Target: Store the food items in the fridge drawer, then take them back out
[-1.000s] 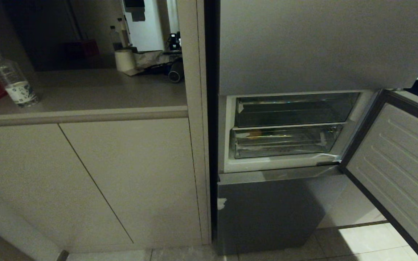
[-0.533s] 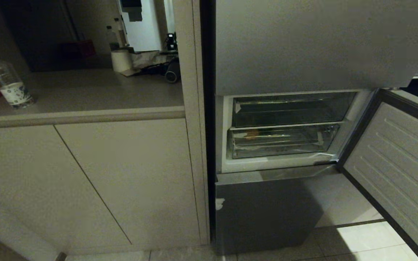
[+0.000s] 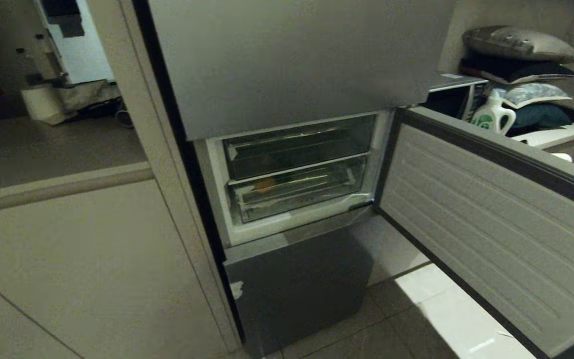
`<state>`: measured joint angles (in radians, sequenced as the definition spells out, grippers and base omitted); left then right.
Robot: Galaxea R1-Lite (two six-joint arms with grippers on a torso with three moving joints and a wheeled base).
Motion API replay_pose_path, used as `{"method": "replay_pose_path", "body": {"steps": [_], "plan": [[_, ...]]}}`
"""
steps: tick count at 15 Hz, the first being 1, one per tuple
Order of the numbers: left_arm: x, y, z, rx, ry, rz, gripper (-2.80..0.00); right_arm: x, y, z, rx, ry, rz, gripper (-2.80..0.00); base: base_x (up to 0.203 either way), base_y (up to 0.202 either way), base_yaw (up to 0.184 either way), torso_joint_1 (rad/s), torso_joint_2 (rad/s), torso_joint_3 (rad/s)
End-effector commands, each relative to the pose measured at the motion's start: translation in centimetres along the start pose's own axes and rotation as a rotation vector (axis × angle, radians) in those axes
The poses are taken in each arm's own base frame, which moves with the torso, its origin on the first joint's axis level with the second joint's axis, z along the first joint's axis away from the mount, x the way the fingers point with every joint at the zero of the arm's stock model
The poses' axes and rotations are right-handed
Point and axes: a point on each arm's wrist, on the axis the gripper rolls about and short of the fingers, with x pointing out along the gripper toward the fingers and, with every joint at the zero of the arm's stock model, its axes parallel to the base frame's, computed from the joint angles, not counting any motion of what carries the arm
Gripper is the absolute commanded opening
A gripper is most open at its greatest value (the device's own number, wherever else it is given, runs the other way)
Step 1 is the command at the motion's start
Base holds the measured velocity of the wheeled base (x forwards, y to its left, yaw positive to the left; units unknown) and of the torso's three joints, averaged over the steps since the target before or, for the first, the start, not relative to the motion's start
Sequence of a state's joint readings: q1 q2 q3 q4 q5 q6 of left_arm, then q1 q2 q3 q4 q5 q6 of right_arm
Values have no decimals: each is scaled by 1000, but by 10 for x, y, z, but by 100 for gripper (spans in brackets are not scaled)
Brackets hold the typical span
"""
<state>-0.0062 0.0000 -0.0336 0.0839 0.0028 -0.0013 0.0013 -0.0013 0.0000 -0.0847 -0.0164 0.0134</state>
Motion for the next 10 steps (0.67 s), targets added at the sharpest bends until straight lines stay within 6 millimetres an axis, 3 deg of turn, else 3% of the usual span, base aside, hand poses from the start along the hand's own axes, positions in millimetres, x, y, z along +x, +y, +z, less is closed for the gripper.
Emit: {"method": "replay_pose_path", "body": {"steps": [1,4,8,10], "plan": [[0,0,0,0,2,-1,-280,2,0,-9,0,29,-1,-280,1,7,-173,7,1,5],[0,0,0,0,2,0,-280,2,0,-9,-2,29,-5,-280,1,6,-152,3,3,-1],[0,0,0,0,2,0,-280,4,0,-5,-24,51,-12,-280,-1,1,-18,0,0,-1],[0,0,0,0,2,0,-280,11,0,20,2,79,-48,-280,0,0,0,0,0,0]]}}
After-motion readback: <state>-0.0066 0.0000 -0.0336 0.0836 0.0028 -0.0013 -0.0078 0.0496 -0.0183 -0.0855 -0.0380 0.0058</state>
